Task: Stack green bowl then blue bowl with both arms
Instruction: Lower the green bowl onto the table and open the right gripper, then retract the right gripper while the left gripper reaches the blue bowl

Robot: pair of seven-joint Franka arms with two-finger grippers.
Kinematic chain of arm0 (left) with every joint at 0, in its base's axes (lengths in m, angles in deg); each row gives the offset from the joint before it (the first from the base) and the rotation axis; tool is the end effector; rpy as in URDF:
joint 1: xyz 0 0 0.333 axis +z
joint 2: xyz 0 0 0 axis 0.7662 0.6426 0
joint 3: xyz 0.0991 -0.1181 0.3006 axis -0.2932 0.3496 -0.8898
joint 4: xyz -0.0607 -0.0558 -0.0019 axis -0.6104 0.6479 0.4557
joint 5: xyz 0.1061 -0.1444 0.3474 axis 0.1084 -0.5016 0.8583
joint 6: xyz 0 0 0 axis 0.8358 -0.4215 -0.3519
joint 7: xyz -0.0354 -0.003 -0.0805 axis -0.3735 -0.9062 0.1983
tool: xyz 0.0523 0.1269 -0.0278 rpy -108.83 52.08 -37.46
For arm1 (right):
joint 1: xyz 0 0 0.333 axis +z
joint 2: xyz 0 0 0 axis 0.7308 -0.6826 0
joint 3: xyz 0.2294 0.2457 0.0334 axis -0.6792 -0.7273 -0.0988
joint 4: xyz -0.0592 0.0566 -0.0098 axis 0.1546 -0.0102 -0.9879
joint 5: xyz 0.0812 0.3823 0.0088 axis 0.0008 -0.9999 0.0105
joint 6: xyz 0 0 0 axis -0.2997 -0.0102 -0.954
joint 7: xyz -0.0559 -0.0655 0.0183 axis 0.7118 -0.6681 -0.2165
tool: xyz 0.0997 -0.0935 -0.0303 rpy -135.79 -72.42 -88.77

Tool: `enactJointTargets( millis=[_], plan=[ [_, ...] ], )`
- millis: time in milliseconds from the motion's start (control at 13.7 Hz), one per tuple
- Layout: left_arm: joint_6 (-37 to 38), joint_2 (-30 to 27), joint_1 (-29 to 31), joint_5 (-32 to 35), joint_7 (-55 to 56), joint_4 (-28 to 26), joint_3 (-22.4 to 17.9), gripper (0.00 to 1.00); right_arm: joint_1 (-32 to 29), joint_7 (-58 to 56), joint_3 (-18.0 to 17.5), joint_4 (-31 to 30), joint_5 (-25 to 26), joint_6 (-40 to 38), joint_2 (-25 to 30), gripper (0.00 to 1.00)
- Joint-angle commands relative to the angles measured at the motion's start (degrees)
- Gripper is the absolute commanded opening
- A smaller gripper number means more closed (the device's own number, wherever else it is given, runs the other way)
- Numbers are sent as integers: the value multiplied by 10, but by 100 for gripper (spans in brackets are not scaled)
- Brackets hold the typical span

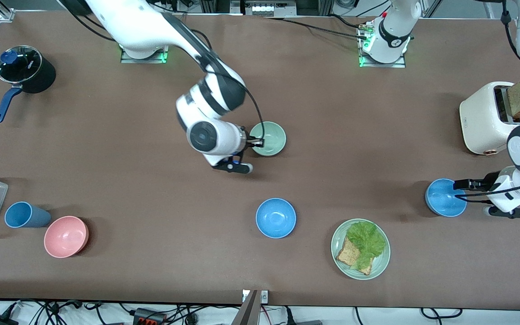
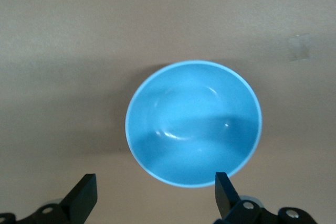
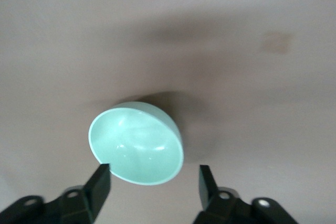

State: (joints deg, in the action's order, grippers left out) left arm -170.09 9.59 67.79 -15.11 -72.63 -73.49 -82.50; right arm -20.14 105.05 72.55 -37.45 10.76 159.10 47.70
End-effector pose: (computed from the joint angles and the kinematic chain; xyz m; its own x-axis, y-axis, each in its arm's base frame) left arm 0.6763 0.1732 0.2583 0.9884 -0.0599 -0.1399 -0.0571 -0.9981 0.0238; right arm 0.5688 0.4388 0.3141 0.9369 -0.1438 -0.3188 -0.2090 -0.9611 -0.1806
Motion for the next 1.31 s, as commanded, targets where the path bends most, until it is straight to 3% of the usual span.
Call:
enactJointTargets(
  millis=[0, 146, 510, 655, 801, 1238],
  plan=[
    [-13, 36, 9, 8, -24, 41, 3, 96, -11, -32, 39, 4, 41, -42, 66, 100],
    [-31, 48, 9, 9, -27, 41, 3, 92, -19, -71, 69, 23, 96, -65, 79, 100],
    [-59, 60, 19, 10, -31, 39, 3, 81, -90, -110, 89, 37, 102, -86, 126, 100],
    [-69, 60, 20, 10, -33, 35, 3, 71, -108, -111, 112, 38, 102, -114, 140, 100],
    [-73, 64, 21, 10, -53, 35, 3, 70, -129, -133, 135, 31, 103, -115, 163, 100],
    [-88, 78, 29, 10, -62, 32, 3, 69, -243, -297, 140, 25, 102, -153, 201, 100]
  ],
)
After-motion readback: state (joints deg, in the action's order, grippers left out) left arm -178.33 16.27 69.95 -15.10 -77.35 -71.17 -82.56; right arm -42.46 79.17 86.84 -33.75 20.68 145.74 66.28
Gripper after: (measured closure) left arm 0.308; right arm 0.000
